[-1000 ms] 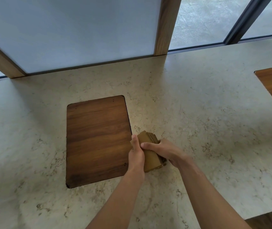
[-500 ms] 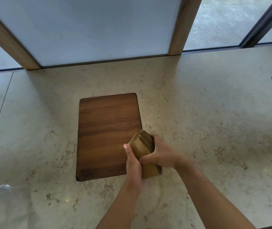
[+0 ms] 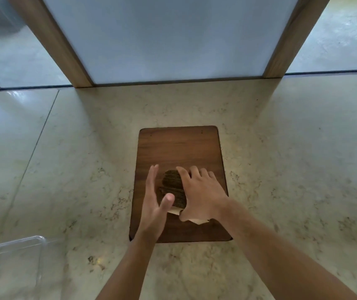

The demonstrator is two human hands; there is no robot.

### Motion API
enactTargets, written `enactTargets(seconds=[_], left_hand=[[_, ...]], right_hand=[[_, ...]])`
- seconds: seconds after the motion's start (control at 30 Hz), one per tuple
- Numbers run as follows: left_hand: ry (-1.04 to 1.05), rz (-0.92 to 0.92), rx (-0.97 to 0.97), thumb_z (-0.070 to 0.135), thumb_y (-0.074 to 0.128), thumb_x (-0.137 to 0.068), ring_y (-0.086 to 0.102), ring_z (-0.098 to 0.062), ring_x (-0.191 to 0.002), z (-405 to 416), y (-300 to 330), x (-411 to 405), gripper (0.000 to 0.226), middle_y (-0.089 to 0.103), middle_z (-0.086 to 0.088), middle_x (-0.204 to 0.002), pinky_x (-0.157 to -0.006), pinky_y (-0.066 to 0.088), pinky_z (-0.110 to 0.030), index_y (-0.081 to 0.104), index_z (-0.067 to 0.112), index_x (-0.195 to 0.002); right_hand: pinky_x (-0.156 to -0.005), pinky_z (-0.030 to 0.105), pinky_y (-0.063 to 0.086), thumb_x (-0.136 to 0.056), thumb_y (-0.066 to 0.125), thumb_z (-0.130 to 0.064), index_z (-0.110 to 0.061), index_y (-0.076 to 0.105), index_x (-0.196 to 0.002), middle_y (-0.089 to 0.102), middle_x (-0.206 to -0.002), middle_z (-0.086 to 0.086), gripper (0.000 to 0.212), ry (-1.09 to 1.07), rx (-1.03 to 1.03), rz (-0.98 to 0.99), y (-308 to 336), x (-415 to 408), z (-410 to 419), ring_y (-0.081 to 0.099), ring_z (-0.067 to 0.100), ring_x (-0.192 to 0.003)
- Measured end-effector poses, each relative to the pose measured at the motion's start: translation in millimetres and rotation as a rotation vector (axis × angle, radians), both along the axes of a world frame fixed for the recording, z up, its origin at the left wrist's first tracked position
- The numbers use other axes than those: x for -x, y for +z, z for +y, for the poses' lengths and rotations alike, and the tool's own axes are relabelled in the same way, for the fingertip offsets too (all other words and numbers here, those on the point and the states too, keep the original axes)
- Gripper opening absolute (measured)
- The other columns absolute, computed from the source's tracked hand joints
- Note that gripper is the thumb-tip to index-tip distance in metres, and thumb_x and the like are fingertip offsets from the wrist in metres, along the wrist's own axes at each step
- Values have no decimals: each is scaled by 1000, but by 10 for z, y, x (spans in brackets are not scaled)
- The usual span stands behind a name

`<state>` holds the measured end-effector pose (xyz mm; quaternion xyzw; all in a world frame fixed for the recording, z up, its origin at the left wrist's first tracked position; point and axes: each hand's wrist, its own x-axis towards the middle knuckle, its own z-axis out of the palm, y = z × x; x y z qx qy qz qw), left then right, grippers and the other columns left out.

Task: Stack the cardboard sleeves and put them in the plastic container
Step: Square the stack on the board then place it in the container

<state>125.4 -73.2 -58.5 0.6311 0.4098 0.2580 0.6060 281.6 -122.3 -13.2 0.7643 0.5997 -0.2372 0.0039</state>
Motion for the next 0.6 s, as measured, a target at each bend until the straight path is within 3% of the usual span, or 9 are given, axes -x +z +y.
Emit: enactTargets(seconds=[0.1, 0.17, 0.27, 0.33, 0.4, 0.5, 0.6], left_hand=[[-105, -51, -82, 85, 63, -76, 36, 4, -148, 101, -97, -52, 103, 34, 32, -162, -110, 39, -15, 23, 44, -162], [-75, -102, -104, 70, 70, -81, 45, -4, -145, 140, -205, -95, 95, 44, 21, -159, -106, 43, -15, 30, 39, -161], [-6, -169, -113, 44, 74, -86, 66, -15, -122, 132, -341, -116, 79, 65, 9, -136, -92, 53, -18, 43, 26, -156], [29, -139, -172, 40, 72, -88, 68, -17, -111, 134, -370, -162, 61, 67, 2, -125, -87, 52, -17, 58, 26, -145], [47, -82, -248, 39, 68, -88, 65, -14, -113, 151, -376, -201, 43, 65, -2, -124, -89, 49, -13, 69, 26, -129], [45, -45, -273, 36, 65, -87, 62, -8, -114, 162, -356, -228, 31, 62, -4, -123, -92, 44, -9, 72, 28, -116], [54, -17, -273, 37, 64, -88, 61, -9, -113, 152, -351, -228, 31, 63, -5, -122, -91, 44, -8, 74, 23, -113]], right_hand=[[-119, 51, 30, -59, 80, -61, -22, 3, -161, 43, -146, 10, 134, 22, -38, -23, -149, 9, 28, 42, 35, -134], [-120, 49, 28, -59, 76, -64, -21, -1, -162, 42, -147, 9, 135, 41, -75, -38, -224, -12, -3, 42, 33, -134], [-123, 47, 23, -61, 68, -69, -17, -3, -162, 42, -148, 8, 134, 43, -149, -35, -286, 14, -73, 40, 31, -136], [-124, 46, 21, -63, 64, -71, -15, -3, -163, 42, -149, 8, 132, 36, -203, -18, -339, 46, -110, 40, 29, -137], [-124, 43, 20, -65, 65, -71, -14, -3, -164, 42, -150, 7, 133, 24, -256, 0, -363, 41, -134, 39, 27, -139], [-128, 41, 11, -66, 68, -71, -15, -3, -165, 38, -153, 5, 133, 13, -320, 50, -377, 21, -164, 34, 24, -143], [-131, 48, 9, -67, 67, -77, -22, 5, -165, 37, -154, 0, 129, -46, -357, 95, -396, -7, -236, 31, 22, -148]])
